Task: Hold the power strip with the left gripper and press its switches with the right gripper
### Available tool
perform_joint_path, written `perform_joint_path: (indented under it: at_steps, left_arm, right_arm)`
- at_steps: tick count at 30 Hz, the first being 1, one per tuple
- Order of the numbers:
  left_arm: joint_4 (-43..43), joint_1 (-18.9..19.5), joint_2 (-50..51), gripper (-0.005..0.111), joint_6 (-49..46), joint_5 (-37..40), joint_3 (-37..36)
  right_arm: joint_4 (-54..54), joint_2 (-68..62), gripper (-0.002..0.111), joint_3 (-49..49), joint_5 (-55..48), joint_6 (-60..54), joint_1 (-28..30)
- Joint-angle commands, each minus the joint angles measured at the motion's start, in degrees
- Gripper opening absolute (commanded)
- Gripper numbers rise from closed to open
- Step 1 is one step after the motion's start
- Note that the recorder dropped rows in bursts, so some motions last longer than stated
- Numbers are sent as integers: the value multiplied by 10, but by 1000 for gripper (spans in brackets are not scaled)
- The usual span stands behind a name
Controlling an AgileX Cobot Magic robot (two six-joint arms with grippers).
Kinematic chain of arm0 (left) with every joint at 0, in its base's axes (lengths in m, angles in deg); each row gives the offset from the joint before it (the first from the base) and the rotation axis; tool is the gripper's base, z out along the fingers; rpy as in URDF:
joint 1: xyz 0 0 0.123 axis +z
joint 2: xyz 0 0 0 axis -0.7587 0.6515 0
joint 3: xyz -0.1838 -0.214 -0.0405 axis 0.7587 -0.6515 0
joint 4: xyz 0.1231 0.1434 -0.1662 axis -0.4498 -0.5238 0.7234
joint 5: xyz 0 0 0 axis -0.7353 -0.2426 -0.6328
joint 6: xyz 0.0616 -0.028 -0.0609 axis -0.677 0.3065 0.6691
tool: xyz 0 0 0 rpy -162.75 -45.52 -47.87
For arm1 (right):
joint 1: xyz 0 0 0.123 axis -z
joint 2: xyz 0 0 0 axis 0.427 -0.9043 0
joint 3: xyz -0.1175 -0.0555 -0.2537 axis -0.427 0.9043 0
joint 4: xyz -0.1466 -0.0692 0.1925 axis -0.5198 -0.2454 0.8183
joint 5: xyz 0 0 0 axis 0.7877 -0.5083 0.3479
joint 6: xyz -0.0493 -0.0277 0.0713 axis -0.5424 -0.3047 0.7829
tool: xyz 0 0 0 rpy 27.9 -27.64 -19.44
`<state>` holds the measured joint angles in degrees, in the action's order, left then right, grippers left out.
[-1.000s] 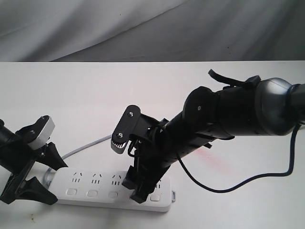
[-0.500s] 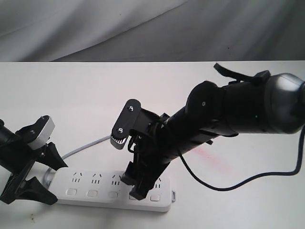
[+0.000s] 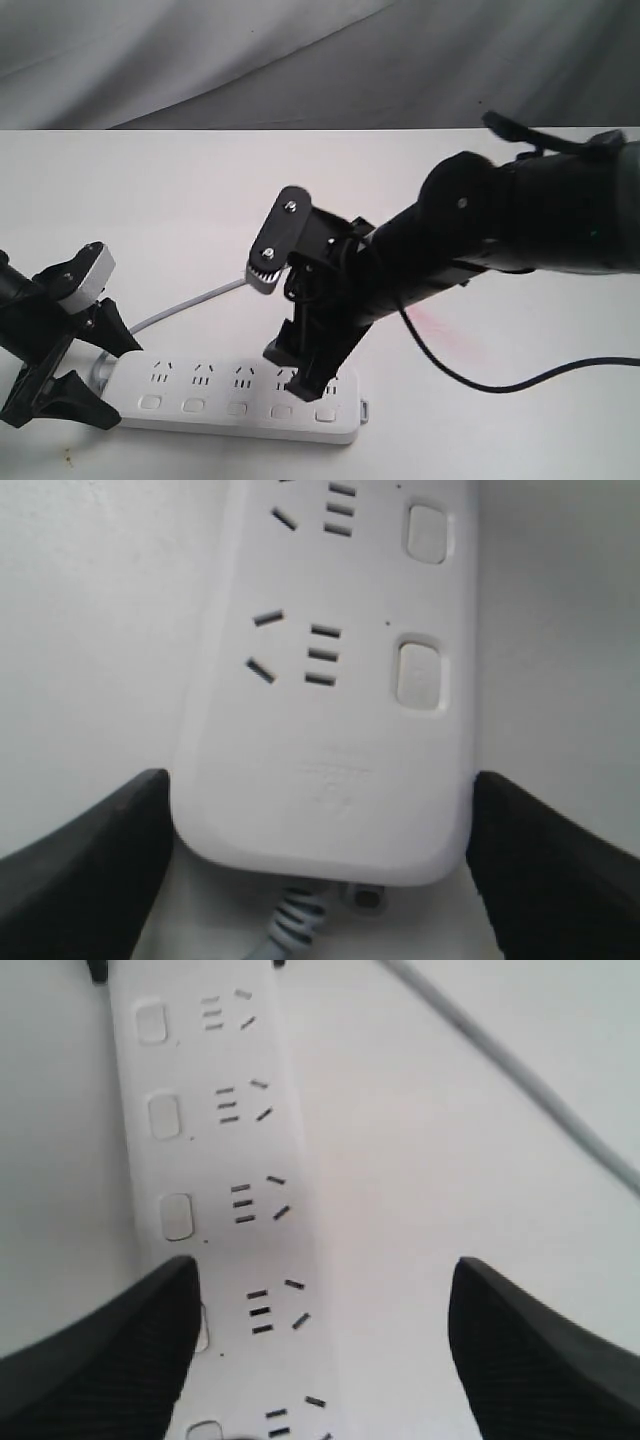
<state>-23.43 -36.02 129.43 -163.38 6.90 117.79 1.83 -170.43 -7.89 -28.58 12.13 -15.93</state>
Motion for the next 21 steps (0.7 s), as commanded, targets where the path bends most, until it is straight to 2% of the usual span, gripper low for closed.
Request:
perform_joint_path:
  at_steps: [1, 7, 21]
  left_arm:
    - [-47, -3, 8, 64, 13, -38, -10]
    - [-47, -3, 8, 64, 13, -38, -10]
    - [-47, -3, 8, 64, 13, -39, -10]
  right_arm:
    - [-10, 31, 64, 36, 2, 7, 33]
    - [10, 33, 64, 82, 31, 10, 34]
    - [41, -3, 64, 88, 36, -9, 29]
